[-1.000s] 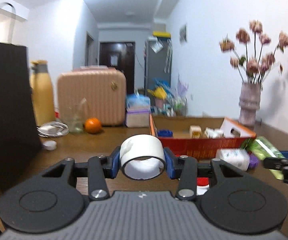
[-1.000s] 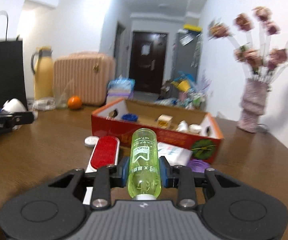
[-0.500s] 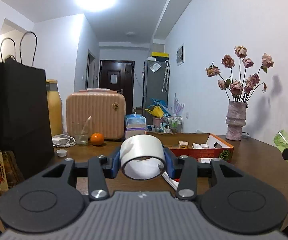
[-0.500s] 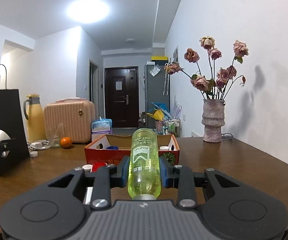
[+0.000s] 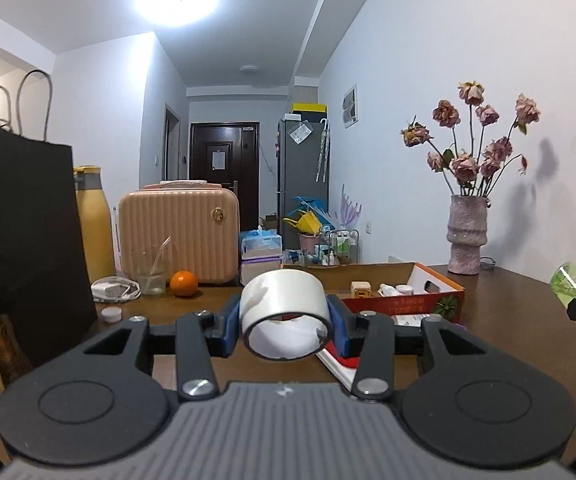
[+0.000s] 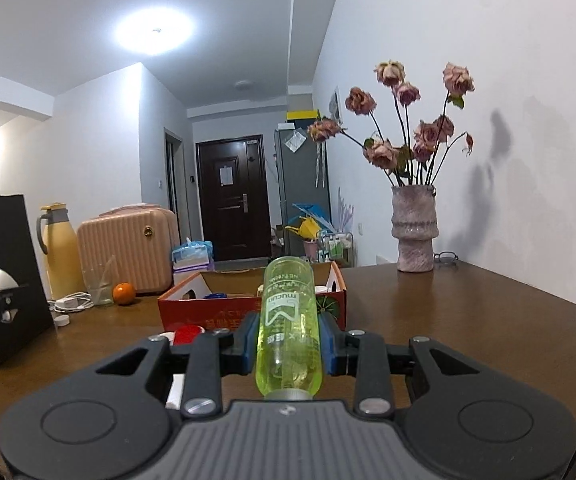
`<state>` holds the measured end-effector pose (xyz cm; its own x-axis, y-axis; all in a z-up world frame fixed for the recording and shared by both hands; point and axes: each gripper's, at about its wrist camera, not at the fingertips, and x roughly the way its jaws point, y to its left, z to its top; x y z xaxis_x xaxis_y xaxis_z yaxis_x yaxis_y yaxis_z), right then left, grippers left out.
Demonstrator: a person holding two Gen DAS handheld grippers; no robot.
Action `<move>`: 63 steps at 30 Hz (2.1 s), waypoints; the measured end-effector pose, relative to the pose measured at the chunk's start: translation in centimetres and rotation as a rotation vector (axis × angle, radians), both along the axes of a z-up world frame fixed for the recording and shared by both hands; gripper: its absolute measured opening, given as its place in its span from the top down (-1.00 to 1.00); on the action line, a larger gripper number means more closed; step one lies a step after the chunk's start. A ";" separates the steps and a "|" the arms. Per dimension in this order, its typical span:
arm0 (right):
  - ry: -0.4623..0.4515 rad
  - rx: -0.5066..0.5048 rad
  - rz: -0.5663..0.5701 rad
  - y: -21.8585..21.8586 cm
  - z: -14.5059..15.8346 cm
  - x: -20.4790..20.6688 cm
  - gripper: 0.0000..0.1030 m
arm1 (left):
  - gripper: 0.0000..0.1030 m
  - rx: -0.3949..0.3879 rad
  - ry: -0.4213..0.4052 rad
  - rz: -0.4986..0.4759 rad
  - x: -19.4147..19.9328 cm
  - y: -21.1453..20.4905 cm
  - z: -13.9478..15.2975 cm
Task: Organize rigid objects
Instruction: 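Carry the green bottle and tape roll over the box and open both tools, then withdraw both tools from the box back toward the table items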
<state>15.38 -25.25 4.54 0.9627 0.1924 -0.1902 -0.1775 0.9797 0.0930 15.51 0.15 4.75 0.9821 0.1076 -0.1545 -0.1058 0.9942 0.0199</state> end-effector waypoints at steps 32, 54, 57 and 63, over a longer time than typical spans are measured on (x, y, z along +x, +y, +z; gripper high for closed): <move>0.668 -0.334 0.022 6.7 -2.7 48.8 0.45 | -0.10 -0.039 0.818 -0.180 53.0 -1.2 -6.0; 0.473 -0.331 0.096 7.2 8.5 38.8 -0.37 | -0.75 -0.036 0.597 -0.106 39.5 2.6 6.9; 0.407 -0.275 0.120 6.8 9.9 35.7 -0.43 | -0.78 0.000 0.461 -0.107 35.2 2.5 8.5; 0.229 -0.173 0.135 5.9 10.1 28.9 -0.66 | -0.90 0.054 0.146 -0.048 26.2 1.8 9.1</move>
<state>44.32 -19.38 14.66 0.8591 0.2615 -0.4401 -0.3008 0.9534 -0.0208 41.70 1.98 13.85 0.9537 0.0730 -0.2917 -0.0503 0.9951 0.0848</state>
